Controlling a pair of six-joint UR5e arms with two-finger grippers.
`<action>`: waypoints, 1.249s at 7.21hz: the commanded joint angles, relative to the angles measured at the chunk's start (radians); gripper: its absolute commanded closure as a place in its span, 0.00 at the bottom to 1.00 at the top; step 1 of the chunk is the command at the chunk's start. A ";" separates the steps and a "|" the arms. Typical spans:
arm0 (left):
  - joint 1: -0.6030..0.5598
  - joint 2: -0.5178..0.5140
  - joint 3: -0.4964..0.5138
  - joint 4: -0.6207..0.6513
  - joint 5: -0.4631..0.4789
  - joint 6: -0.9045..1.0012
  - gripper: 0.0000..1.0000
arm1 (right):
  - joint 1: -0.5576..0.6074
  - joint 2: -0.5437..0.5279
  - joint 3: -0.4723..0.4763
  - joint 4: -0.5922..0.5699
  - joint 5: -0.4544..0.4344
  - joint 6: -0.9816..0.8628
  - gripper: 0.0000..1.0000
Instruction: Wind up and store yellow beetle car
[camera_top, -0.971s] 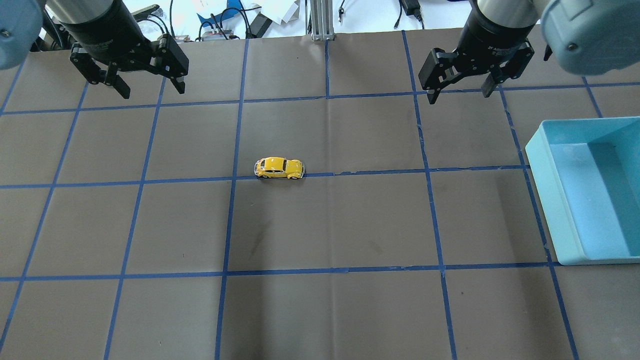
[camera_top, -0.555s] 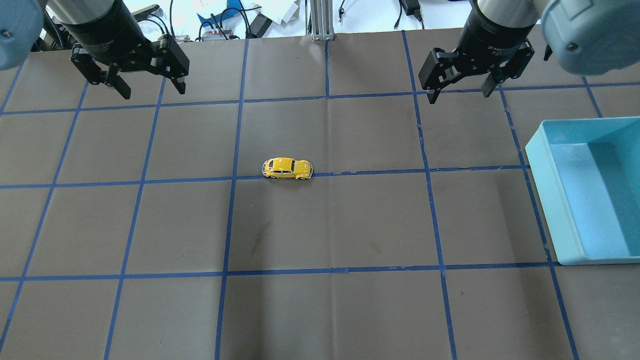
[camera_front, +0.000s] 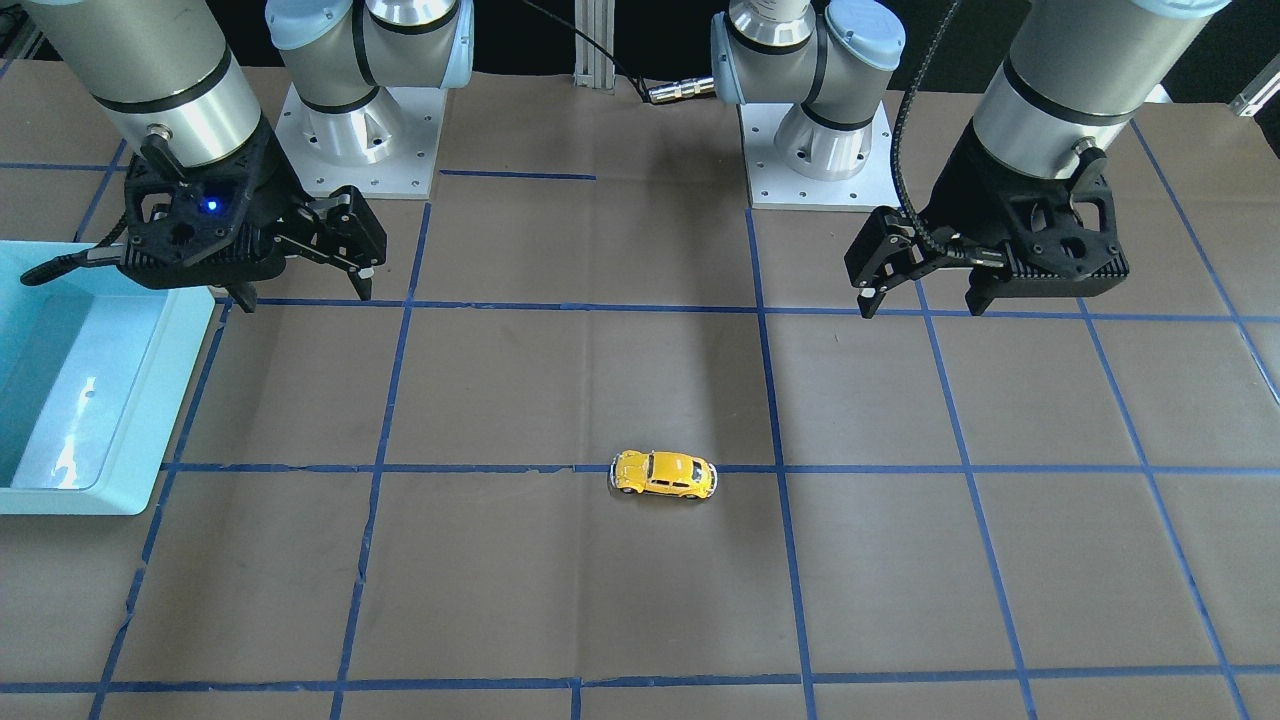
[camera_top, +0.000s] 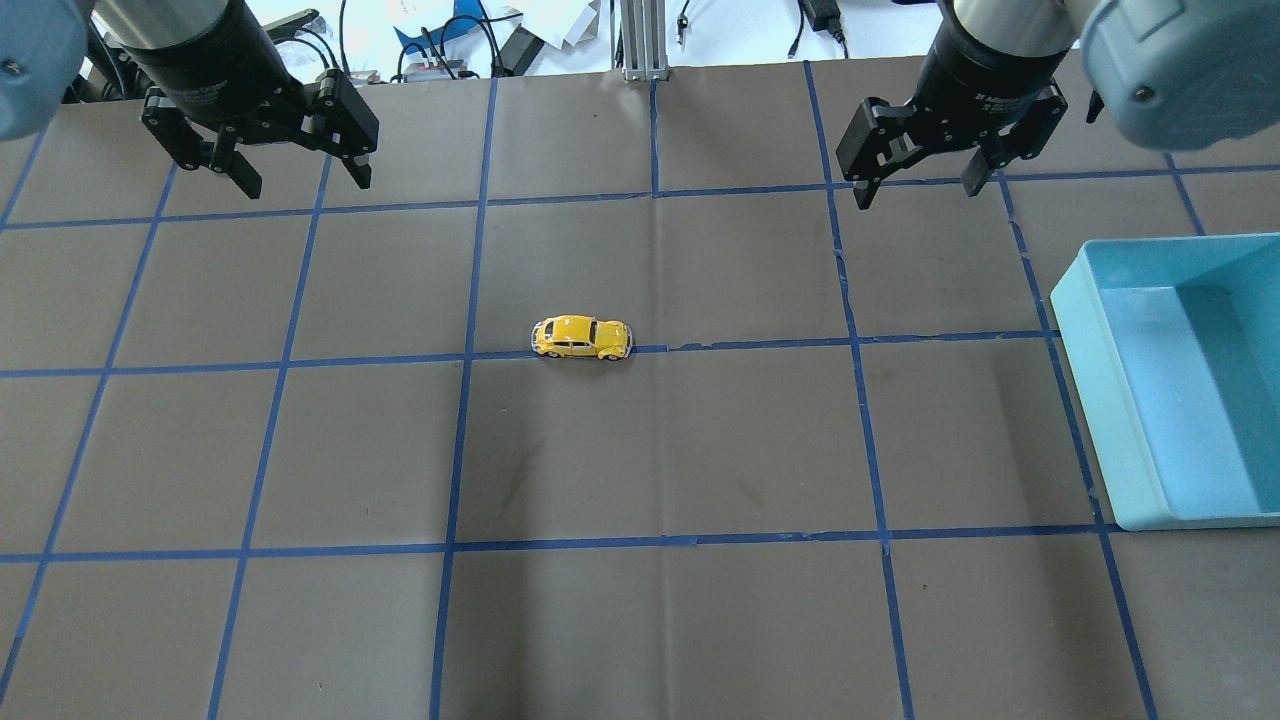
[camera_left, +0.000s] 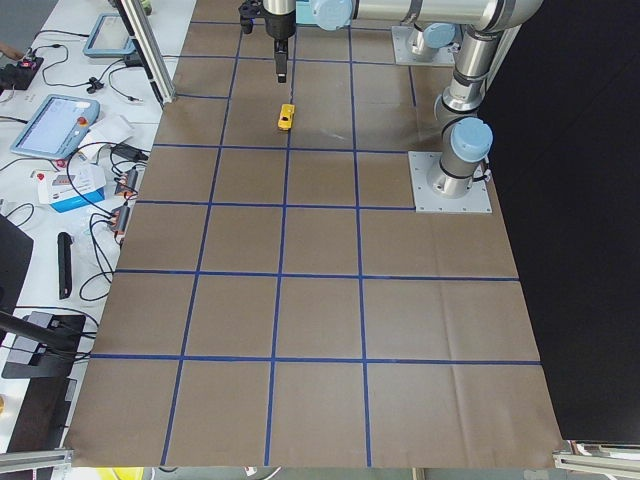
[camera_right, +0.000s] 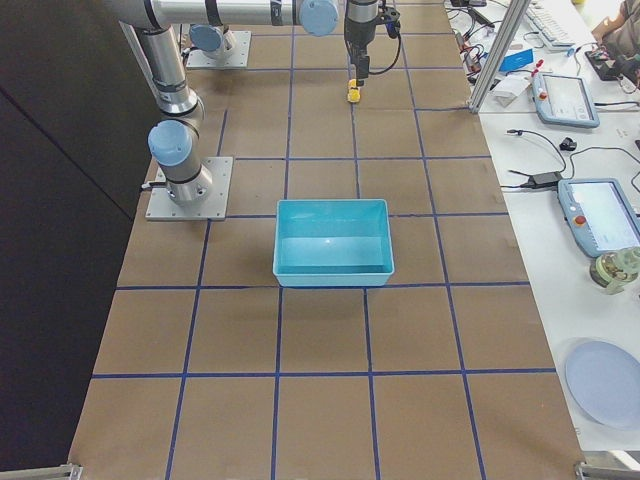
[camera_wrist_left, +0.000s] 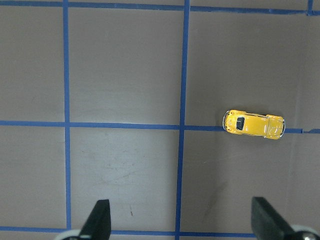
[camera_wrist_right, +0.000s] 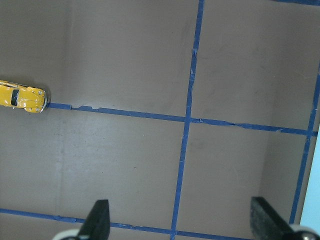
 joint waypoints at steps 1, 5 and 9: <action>0.000 0.000 0.000 0.000 0.001 0.000 0.00 | 0.000 0.000 0.000 0.000 0.000 0.000 0.00; 0.000 0.000 0.000 0.000 0.000 0.000 0.00 | 0.011 -0.006 0.000 -0.006 0.011 0.003 0.00; 0.002 0.000 0.000 0.000 0.000 0.000 0.00 | 0.239 0.152 -0.008 -0.283 0.012 -0.093 0.00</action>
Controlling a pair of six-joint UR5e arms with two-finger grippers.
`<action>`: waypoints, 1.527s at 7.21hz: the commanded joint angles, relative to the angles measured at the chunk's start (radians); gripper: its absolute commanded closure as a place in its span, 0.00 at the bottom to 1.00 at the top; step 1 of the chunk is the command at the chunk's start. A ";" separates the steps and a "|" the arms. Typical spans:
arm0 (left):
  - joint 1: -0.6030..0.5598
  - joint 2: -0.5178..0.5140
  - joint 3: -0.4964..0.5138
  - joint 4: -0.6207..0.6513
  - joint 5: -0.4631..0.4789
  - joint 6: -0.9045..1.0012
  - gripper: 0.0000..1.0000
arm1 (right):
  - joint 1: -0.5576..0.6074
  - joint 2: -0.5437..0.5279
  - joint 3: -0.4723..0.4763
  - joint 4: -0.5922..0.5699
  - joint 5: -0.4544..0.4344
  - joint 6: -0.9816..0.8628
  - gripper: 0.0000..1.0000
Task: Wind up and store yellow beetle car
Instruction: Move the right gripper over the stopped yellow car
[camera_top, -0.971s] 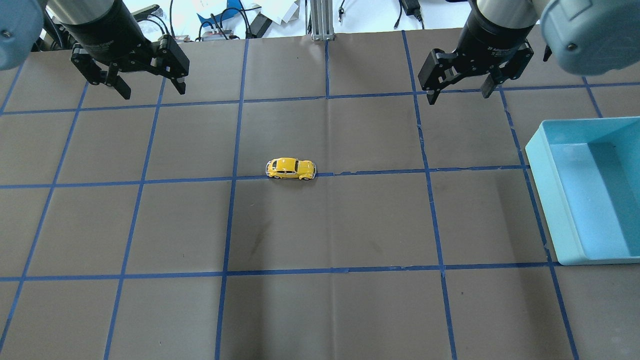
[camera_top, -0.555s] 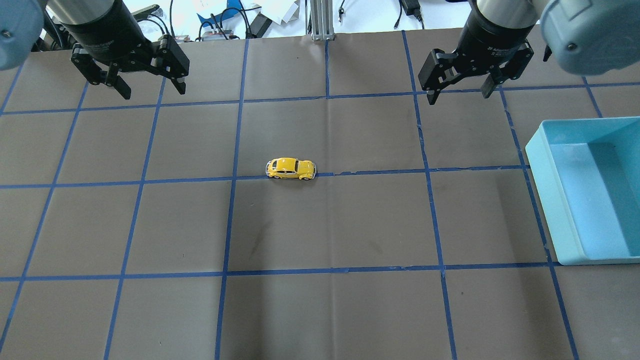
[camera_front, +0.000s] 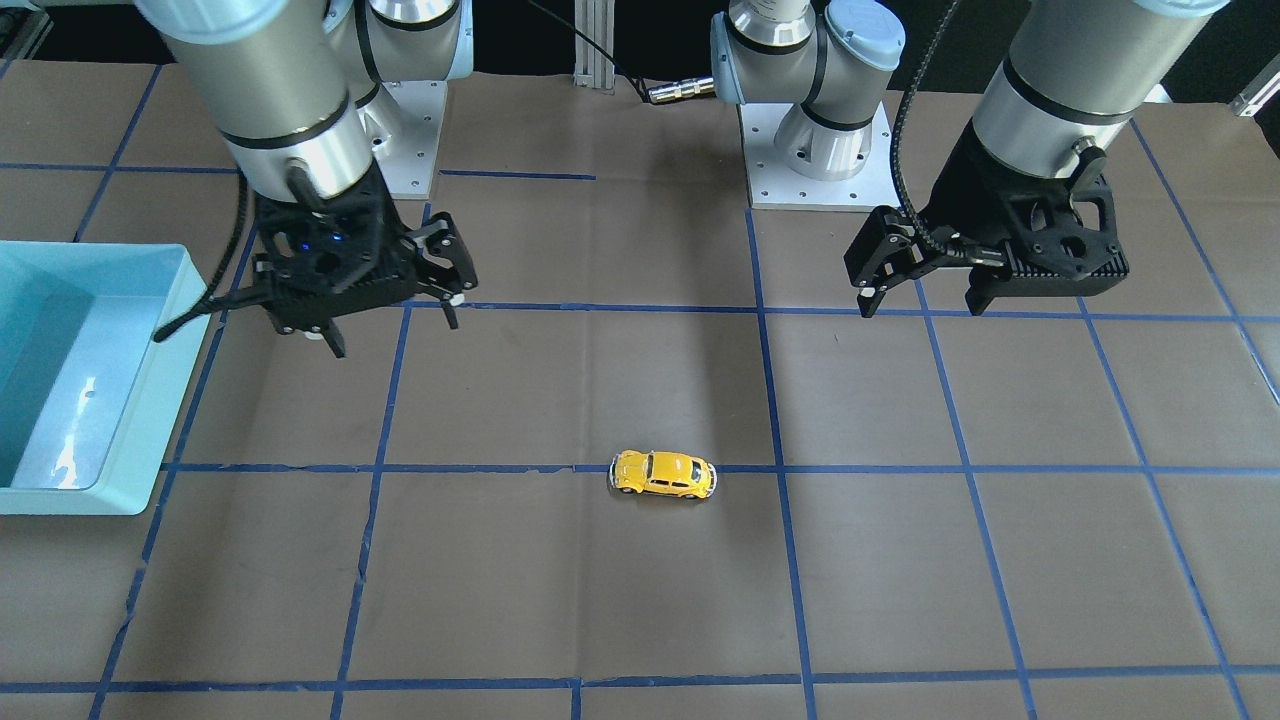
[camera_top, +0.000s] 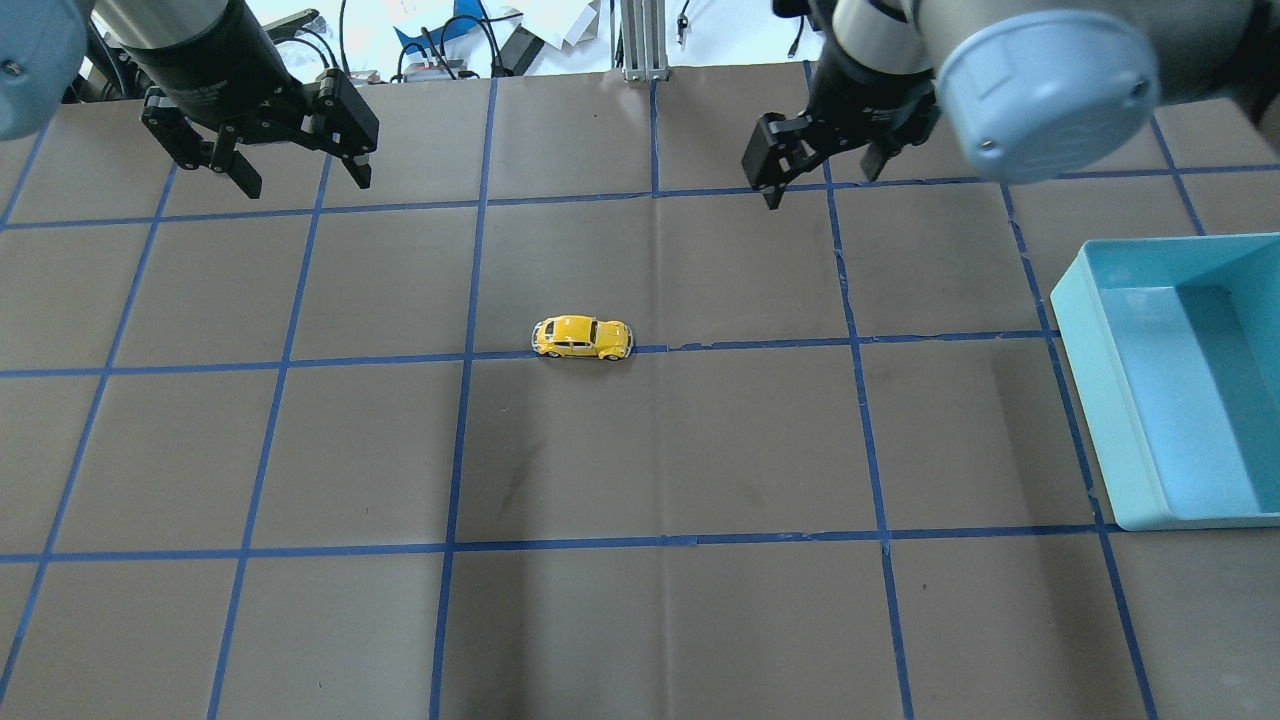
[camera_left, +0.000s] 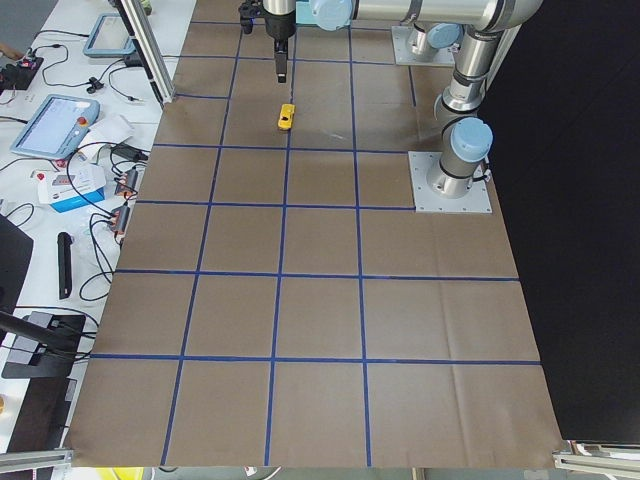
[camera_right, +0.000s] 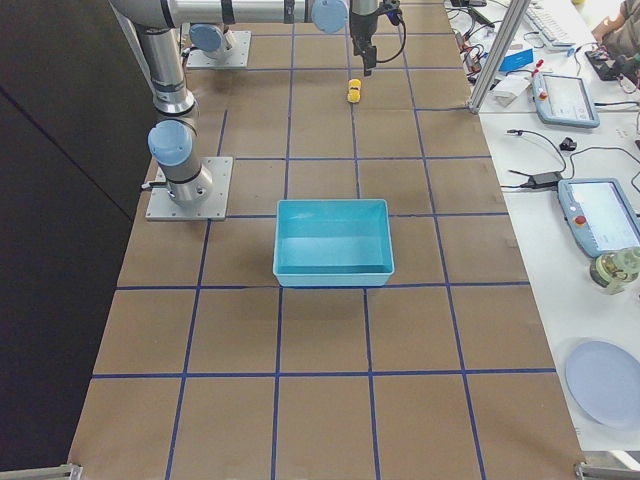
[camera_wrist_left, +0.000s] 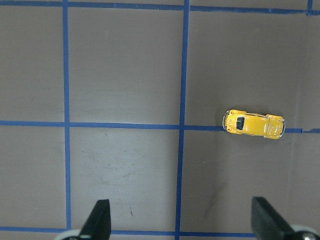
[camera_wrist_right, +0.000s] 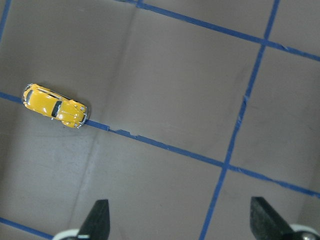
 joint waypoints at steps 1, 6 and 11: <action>0.001 0.001 0.000 0.000 0.000 0.000 0.00 | 0.123 0.108 0.001 -0.199 0.006 -0.097 0.00; 0.003 0.001 0.000 0.000 0.000 0.001 0.00 | 0.218 0.306 -0.003 -0.359 0.011 -0.508 0.00; 0.004 0.001 0.000 0.000 0.000 0.002 0.00 | 0.294 0.408 -0.010 -0.433 0.005 -0.568 0.00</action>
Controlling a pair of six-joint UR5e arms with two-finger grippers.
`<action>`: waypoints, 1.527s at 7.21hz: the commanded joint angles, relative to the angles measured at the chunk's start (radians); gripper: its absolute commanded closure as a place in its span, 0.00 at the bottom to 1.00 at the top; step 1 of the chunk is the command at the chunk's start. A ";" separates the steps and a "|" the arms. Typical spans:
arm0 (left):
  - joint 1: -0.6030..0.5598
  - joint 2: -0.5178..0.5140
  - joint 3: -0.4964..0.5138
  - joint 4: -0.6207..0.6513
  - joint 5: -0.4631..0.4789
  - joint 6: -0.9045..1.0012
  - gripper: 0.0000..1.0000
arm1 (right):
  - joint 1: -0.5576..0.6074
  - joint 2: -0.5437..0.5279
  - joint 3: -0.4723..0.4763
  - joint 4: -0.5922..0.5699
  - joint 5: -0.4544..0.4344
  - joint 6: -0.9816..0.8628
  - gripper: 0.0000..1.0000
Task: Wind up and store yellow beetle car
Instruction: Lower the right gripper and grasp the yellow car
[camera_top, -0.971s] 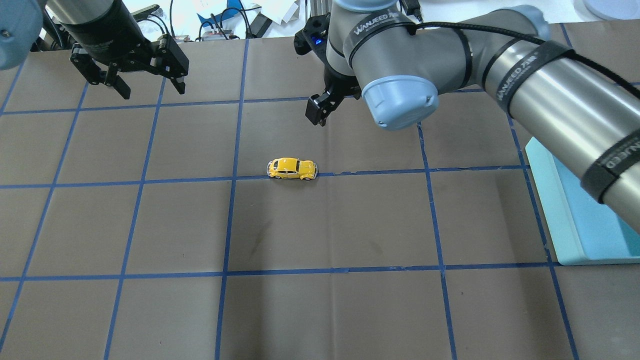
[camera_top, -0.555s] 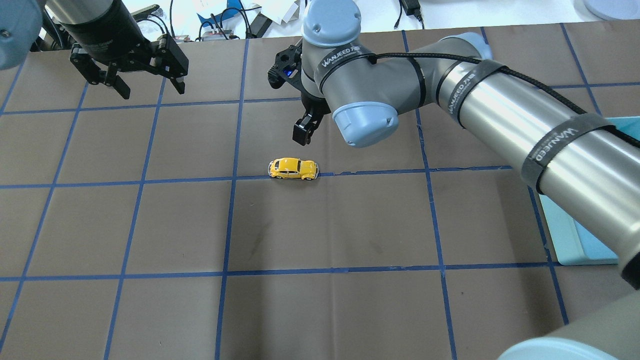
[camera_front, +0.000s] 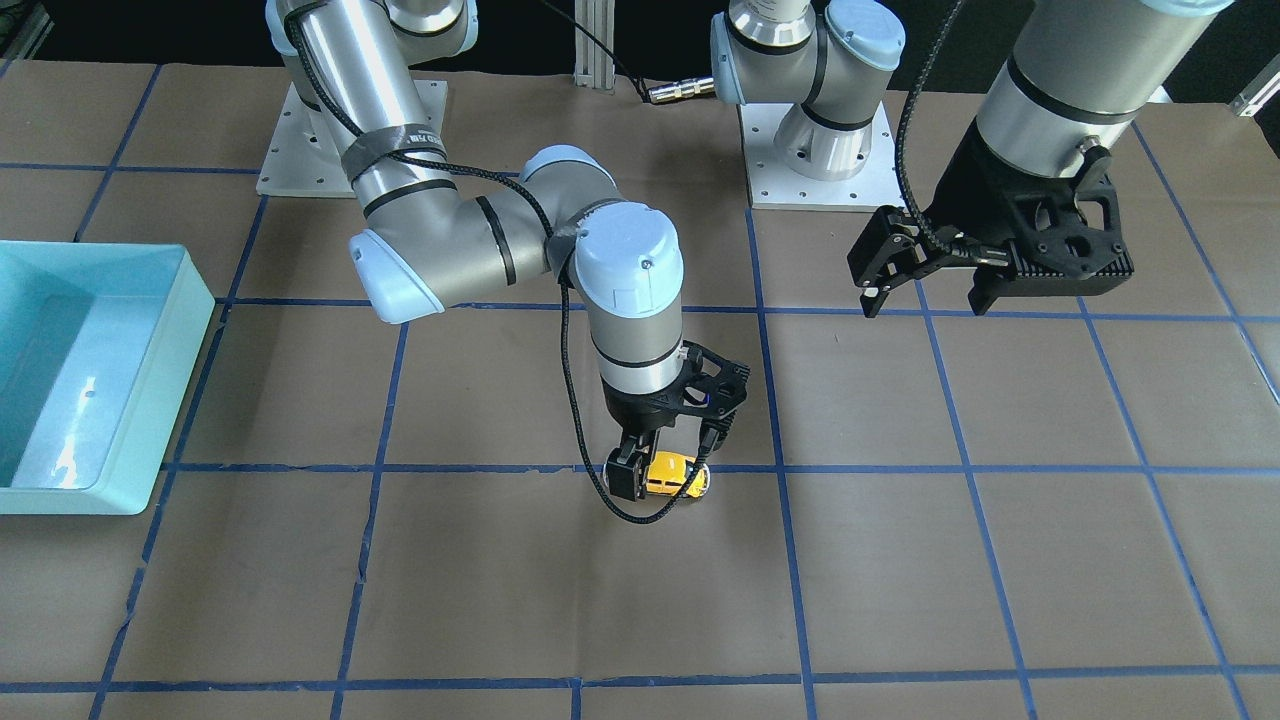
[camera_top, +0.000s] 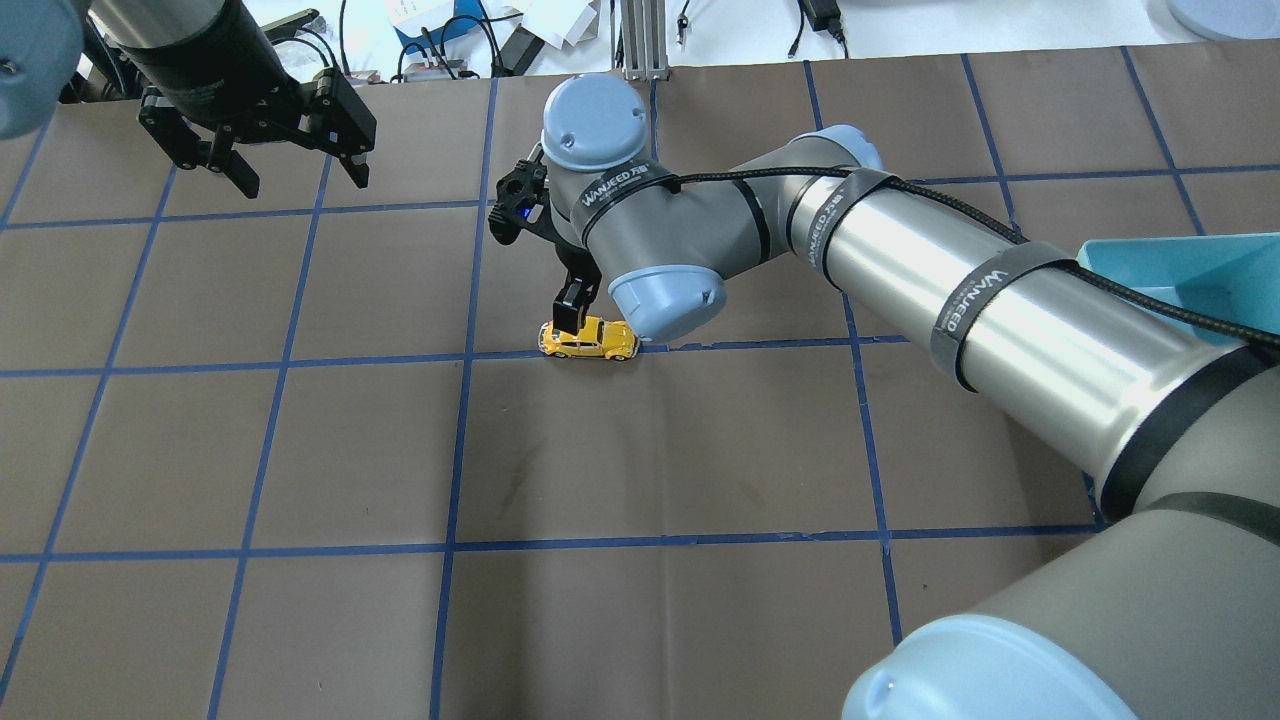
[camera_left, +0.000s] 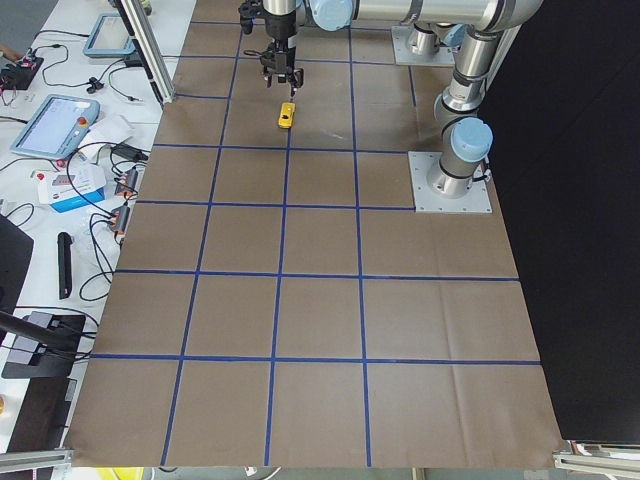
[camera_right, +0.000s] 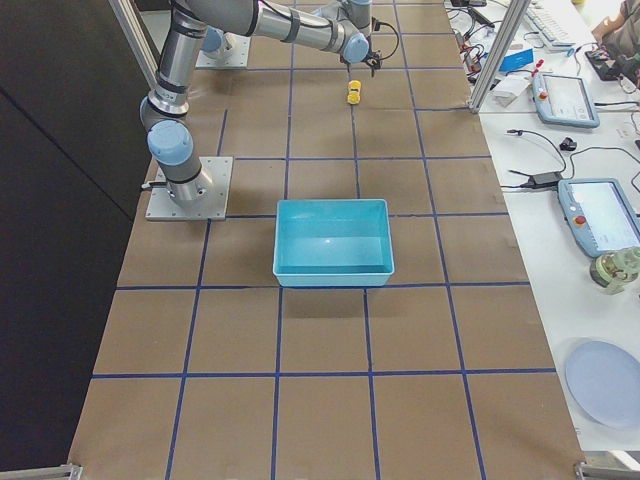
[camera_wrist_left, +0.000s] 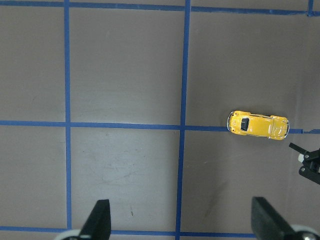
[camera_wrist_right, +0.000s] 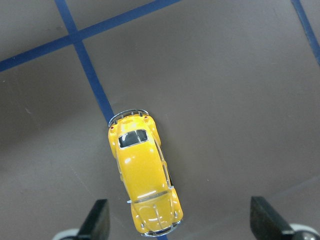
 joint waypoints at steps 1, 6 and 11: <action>0.001 0.000 0.001 0.000 0.000 0.000 0.00 | 0.012 0.019 0.001 -0.004 -0.002 -0.008 0.00; 0.002 0.000 0.002 0.000 0.000 -0.001 0.00 | 0.015 0.068 0.007 -0.007 0.002 -0.003 0.00; 0.002 0.000 0.002 0.000 0.000 0.000 0.00 | 0.017 0.091 0.002 -0.033 0.006 -0.005 0.15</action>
